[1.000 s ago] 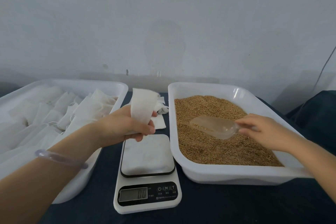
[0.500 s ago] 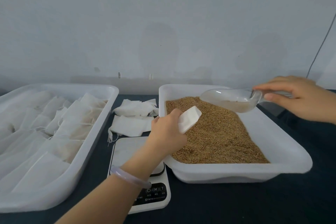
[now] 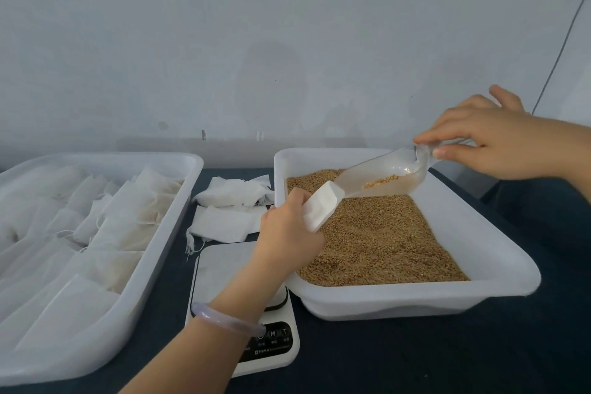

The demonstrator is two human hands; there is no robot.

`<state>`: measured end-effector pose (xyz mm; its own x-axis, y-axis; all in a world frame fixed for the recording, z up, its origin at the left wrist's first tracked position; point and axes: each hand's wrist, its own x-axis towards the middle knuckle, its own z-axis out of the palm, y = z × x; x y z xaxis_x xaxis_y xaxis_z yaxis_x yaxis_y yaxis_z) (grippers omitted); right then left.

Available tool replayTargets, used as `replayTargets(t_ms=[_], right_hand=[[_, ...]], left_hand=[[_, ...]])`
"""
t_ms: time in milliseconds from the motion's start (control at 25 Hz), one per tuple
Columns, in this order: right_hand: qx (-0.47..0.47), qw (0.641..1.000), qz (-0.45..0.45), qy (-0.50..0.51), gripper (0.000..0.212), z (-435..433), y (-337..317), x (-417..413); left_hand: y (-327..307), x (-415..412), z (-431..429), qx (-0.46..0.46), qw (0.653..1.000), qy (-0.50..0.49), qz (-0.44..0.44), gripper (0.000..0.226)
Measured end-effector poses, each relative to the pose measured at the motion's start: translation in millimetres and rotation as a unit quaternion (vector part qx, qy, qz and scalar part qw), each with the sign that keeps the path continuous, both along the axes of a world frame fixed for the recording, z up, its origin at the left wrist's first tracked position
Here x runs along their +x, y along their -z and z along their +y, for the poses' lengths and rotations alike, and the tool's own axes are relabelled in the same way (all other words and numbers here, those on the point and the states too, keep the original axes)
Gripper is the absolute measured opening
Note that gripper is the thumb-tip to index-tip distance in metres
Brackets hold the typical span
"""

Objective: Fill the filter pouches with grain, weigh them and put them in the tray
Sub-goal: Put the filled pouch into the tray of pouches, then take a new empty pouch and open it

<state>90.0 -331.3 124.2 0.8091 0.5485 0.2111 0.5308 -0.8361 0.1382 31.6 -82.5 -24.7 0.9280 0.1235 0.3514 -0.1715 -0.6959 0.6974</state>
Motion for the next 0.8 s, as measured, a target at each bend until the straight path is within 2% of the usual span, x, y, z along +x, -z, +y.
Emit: replayTargets(t_ms=[200, 320, 440, 560, 680, 800], right_hand=[[-0.043, 0.987, -0.146, -0.052, 0.046, 17, -2, -9], [-0.052, 0.980, -0.173, -0.077, 0.044, 23, -2, -14], [-0.032, 0.977, -0.193, -0.083, 0.035, 25, -1, -15], [-0.018, 0.974, -0.205, -0.096, 0.035, 19, 3, -9], [0.022, 0.988, -0.149, -0.037, 0.035, 4, 8, 6], [0.040, 0.997, -0.001, 0.070, 0.029, -1, 41, 20]], left_hand=[[1, 1, -2, 0.080, 0.997, -0.001, -0.009, 0.044], [-1, 1, -2, 0.109, 0.994, -0.006, 0.001, 0.044], [-1, 0, -3, 0.095, 0.995, -0.013, 0.001, 0.044], [0, 0, -3, 0.074, 0.997, -0.012, -0.002, 0.045], [1, 0, -2, 0.005, 1.000, 0.000, 0.006, 0.041], [-3, -3, 2, -0.135, 0.990, 0.008, 0.032, 0.035]])
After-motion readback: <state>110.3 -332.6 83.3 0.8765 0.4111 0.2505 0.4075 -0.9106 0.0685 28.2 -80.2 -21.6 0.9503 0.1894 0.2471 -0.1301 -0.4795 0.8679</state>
